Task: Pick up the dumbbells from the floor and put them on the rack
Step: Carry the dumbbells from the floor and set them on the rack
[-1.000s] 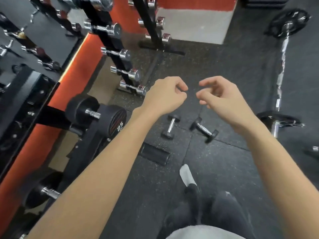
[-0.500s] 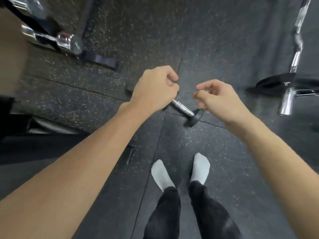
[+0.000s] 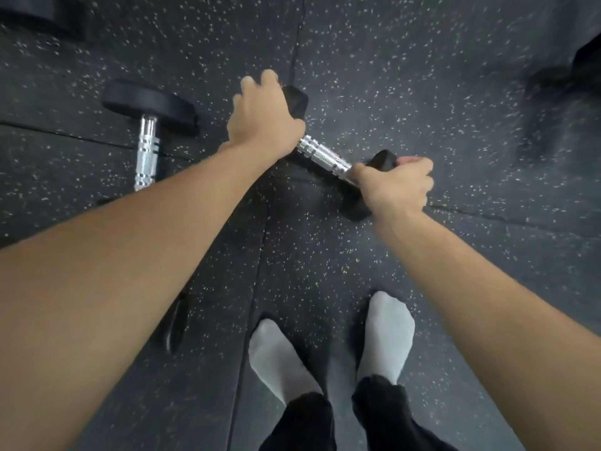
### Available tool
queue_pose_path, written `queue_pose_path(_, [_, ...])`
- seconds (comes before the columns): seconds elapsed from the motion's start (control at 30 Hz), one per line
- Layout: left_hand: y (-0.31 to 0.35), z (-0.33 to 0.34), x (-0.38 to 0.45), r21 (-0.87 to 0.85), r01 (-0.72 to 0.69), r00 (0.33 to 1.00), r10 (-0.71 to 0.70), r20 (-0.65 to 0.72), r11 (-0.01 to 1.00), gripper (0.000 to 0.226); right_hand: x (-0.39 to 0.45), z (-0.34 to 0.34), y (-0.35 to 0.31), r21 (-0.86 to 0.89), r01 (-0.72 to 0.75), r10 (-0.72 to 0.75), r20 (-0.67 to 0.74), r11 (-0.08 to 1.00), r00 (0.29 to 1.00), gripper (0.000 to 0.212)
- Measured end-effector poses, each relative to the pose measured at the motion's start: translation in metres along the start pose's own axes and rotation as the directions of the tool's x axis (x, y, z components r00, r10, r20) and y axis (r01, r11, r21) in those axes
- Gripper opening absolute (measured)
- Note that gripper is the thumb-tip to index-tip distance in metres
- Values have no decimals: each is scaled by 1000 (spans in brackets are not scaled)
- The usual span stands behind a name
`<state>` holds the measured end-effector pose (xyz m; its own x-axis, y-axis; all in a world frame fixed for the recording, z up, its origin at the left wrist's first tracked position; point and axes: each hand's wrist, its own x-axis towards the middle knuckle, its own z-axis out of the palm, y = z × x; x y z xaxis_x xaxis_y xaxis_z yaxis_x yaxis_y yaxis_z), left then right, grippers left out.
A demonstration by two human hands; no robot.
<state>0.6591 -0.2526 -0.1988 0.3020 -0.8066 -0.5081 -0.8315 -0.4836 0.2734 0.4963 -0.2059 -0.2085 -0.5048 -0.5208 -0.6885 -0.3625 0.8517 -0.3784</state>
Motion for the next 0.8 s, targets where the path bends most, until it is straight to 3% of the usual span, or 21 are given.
queue_pose_path(0.1, [-3,18,18,-93,97,995,-94,41,991,43,9,4,11,10,-210,209,43,978,977,82])
queue_pose_path(0.17, [-8,21,26,-193,129,991,-122,47,973,32,14,6,11,147,-339,301,227,929,926,57])
queue_pose_path(0.23, [-8,16,31,-209,126,991,-115,64,970,27,18,6,9,184,-339,283,273,923,919,24])
queue_pose_path(0.33, [-9,1,23,-149,88,991,-71,116,985,33,11,-2,8,104,-246,215,244,964,946,20])
queue_pose_path(0.53, [-37,-49,-44,-227,193,979,-171,114,955,41,-37,-45,-17,-89,34,-11,246,996,969,27])
queue_pose_path(0.67, [-46,-128,-118,-324,308,951,-300,77,895,29,-103,-91,-68,-259,280,-184,339,925,923,19])
queue_pose_path(0.8, [-45,-240,-201,-449,376,908,-418,4,811,35,-203,-144,-144,-339,520,-357,440,784,824,15])
